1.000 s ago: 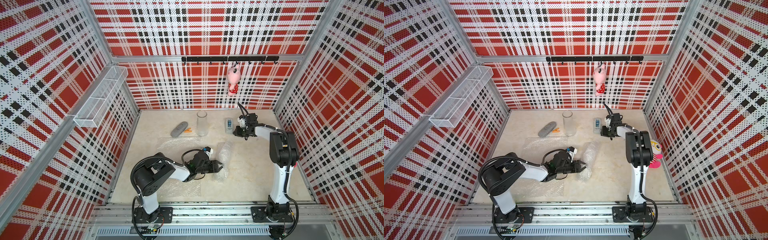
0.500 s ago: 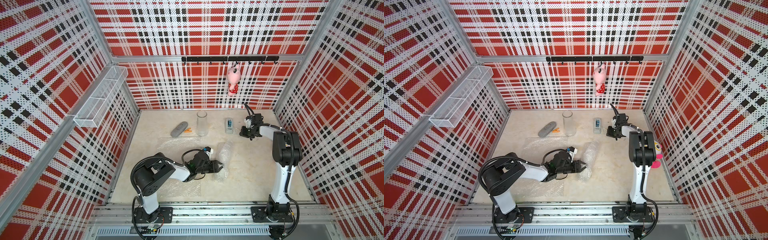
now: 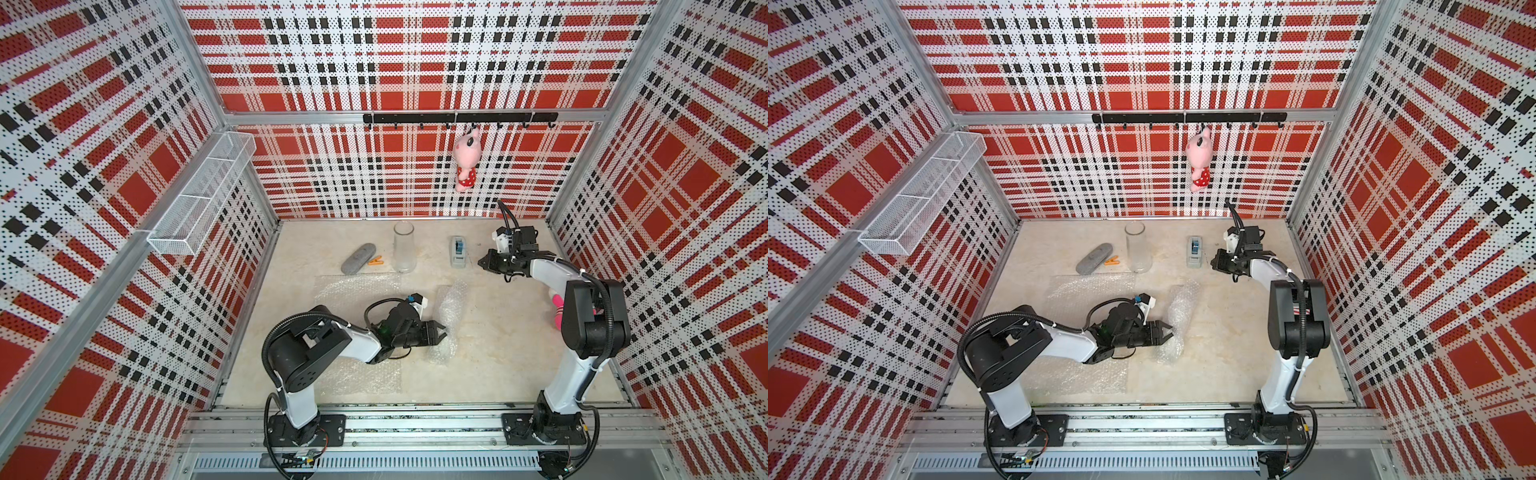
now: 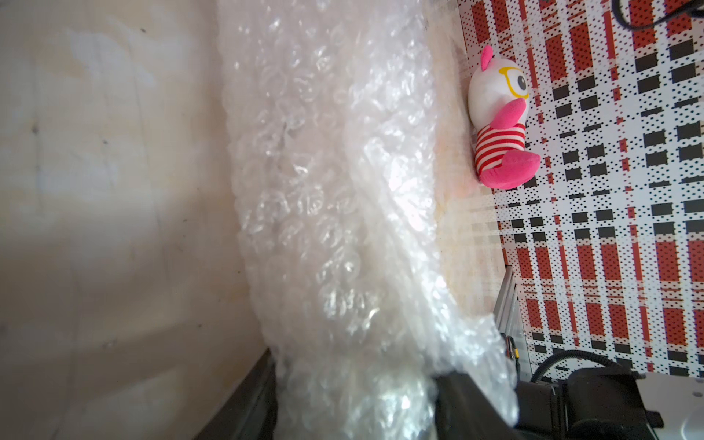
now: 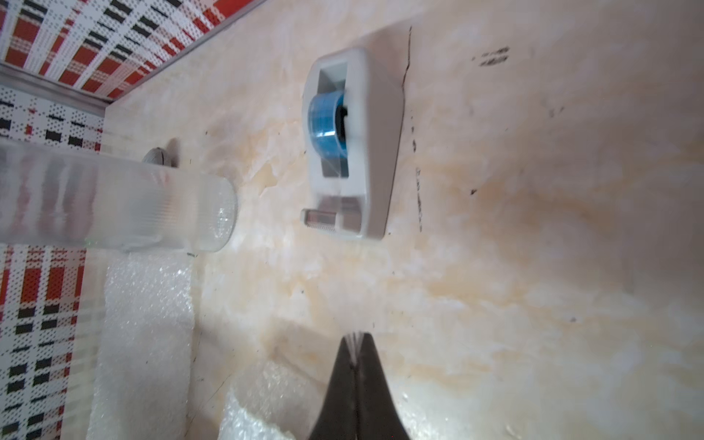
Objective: Wrap vases in bubble wrap
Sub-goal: Tear off the tape using the Tape Cutter.
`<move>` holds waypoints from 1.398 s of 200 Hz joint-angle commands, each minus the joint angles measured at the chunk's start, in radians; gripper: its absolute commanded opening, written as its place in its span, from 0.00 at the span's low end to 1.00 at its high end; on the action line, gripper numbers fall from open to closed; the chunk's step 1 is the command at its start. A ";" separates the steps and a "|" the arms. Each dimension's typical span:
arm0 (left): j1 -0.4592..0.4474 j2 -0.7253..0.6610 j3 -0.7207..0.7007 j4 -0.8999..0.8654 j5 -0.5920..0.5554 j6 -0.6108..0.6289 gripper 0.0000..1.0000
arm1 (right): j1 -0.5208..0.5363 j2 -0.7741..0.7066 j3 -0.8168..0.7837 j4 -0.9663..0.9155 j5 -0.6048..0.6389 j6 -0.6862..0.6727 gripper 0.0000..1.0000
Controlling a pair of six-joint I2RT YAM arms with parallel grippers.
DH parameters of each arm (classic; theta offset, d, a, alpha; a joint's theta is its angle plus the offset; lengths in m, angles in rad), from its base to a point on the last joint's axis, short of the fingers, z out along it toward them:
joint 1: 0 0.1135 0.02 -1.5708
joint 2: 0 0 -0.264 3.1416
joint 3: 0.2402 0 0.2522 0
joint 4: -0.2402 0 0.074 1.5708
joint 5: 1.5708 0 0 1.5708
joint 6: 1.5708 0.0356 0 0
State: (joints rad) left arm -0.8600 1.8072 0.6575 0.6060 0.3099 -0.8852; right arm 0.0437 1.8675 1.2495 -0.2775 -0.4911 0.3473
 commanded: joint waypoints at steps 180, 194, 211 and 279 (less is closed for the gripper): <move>-0.004 0.035 -0.019 -0.108 0.006 0.025 0.28 | 0.020 0.315 0.255 -0.298 0.238 -0.085 0.00; -0.002 0.033 -0.019 -0.108 0.009 0.025 0.28 | -0.004 0.351 0.297 -0.344 0.249 -0.104 0.00; 0.002 0.027 -0.016 -0.109 0.014 0.025 0.28 | -0.020 0.374 0.320 -0.380 0.264 -0.123 0.00; 0.015 0.011 -0.015 -0.118 0.023 0.037 0.28 | -0.066 0.374 0.296 -0.420 0.334 -0.159 0.00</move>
State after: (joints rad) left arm -0.8505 1.8111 0.6613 0.6060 0.3325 -0.8806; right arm 0.0174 2.1891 1.5925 -0.5724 -0.2794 0.2222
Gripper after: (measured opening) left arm 0.569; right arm 0.043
